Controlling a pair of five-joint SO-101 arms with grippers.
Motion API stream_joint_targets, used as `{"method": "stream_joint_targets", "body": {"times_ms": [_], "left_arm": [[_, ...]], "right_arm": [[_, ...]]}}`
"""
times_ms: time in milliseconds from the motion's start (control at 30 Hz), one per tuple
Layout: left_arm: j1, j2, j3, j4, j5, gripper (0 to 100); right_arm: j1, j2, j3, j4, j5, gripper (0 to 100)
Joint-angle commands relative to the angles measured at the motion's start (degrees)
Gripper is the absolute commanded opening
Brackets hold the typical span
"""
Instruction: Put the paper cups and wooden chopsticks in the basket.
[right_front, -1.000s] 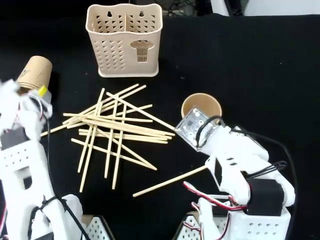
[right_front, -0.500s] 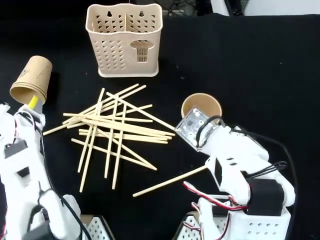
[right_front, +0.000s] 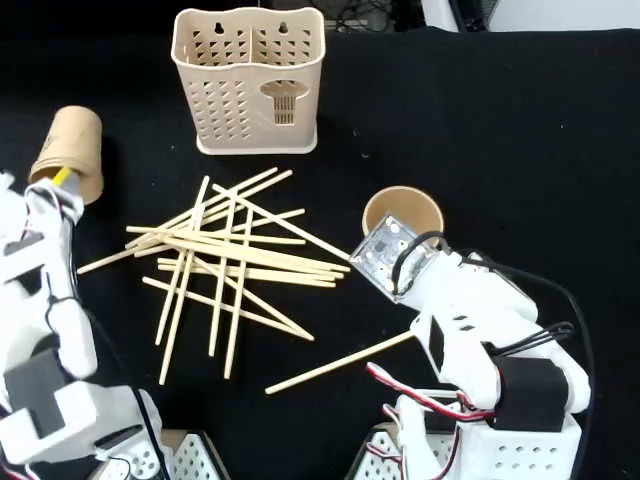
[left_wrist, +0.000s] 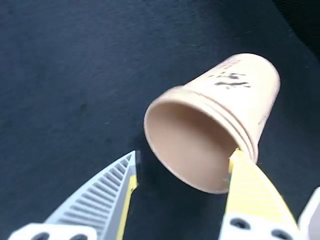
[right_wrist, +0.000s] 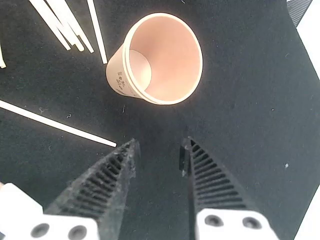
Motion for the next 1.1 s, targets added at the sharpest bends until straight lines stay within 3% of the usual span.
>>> {"method": "stream_joint_targets", "body": {"times_ms": [0,467,700,867,967,1067], "left_arm": [[2.15,1.49,-6.73,-1.23,0.97,30],[0.92,16.79,-17.63,-0.35,0.97,30],[3.38,9.05,-17.63,9.67,1.23,30],[4.35,-0.53,-18.24,22.15,8.79,30],[4.35,-6.95,-16.57,24.70,3.52,30],[5.49,-12.13,-13.93,24.44,-12.22,30]], "right_arm": [[-0.26,0.22,-0.22,0.26,0.62,15.5],[-0.62,0.22,-0.22,1.49,0.62,15.5],[-0.62,0.22,-0.22,1.32,0.62,15.5],[-0.62,0.22,0.40,1.41,0.62,15.5],[-0.62,0.22,2.51,1.05,0.62,15.5],[-0.62,0.22,3.74,0.97,0.62,15.5]]}}
